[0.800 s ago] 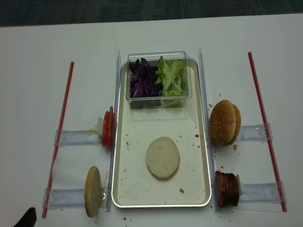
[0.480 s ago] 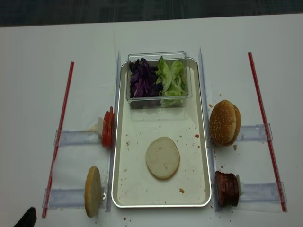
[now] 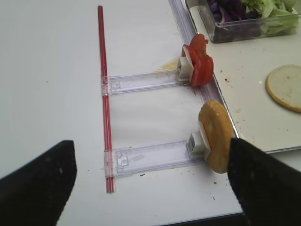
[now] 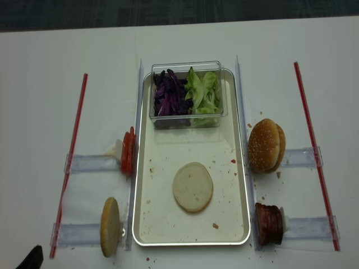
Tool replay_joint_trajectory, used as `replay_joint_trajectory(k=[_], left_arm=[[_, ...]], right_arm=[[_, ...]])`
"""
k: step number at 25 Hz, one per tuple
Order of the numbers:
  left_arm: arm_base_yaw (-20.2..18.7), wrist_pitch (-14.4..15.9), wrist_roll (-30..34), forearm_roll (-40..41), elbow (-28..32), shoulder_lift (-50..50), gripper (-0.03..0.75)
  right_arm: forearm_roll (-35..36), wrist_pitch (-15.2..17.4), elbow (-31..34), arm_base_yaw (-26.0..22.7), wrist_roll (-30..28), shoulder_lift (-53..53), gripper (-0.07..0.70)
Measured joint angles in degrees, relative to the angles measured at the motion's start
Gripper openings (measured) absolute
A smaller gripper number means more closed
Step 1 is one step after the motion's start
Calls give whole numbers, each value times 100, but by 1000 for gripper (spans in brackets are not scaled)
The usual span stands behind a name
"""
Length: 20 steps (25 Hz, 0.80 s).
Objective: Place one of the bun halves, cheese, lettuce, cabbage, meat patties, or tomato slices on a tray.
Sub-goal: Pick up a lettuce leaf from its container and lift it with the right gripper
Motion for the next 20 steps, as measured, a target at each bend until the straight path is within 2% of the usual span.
replay_joint_trajectory(k=[4, 8, 9, 20], left_arm=[[0, 0, 0, 0, 0, 0, 617], [0, 0, 0, 0, 0, 0, 617], [0, 0, 0, 0, 0, 0, 617], [0, 0, 0, 0, 0, 0, 617]], right_arm=[[143, 72, -178, 0, 118, 657, 318], [260, 136, -705, 0, 224, 1877, 318], [260, 136, -705, 0, 224, 1877, 318], [357, 176, -2423, 0, 185, 4553, 316]])
